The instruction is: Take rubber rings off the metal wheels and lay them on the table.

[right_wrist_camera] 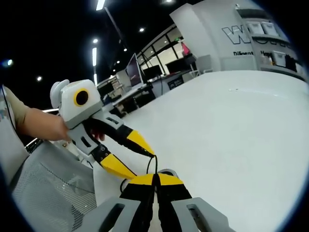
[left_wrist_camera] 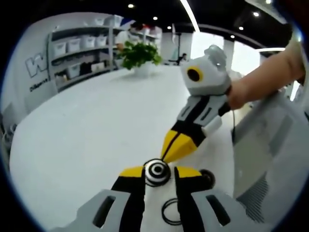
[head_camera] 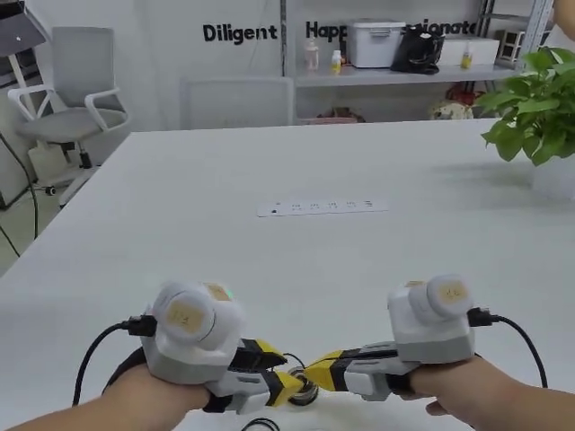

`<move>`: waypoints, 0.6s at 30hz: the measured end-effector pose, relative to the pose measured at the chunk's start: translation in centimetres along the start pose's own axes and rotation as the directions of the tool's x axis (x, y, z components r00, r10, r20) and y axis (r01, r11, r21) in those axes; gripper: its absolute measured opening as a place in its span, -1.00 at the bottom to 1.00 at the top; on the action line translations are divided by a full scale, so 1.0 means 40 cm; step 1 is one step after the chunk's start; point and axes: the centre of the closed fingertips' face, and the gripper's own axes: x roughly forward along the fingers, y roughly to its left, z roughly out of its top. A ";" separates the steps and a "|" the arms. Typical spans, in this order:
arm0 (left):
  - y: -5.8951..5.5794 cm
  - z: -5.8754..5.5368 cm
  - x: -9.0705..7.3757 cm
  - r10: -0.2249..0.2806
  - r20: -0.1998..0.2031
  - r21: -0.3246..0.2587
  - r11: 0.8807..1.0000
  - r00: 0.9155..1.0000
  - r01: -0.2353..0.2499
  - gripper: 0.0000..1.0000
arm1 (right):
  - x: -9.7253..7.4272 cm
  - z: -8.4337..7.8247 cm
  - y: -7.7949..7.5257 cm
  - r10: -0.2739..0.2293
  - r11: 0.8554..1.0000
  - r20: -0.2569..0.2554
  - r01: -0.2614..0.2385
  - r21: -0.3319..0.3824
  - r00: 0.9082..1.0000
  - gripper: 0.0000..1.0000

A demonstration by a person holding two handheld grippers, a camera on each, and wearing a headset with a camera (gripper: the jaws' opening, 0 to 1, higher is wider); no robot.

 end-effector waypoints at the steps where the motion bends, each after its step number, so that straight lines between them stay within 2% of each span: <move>1: 0.001 0.001 -0.005 0.001 0.004 -0.001 1.000 1.000 -0.001 -0.45 | 0.000 0.002 0.003 0.002 1.000 0.002 -0.002 0.000 1.000 -1.00; 5: 0.004 0.003 -0.028 0.004 0.018 -0.003 1.000 1.000 -0.004 -0.35 | -0.002 0.013 0.017 0.019 1.000 0.016 -0.019 0.004 1.000 -1.00; 18: -0.015 0.012 -0.116 -0.002 0.079 -0.007 1.000 0.997 0.003 -0.09 | 0.002 0.033 0.053 0.053 0.999 0.036 -0.053 0.001 0.998 -1.00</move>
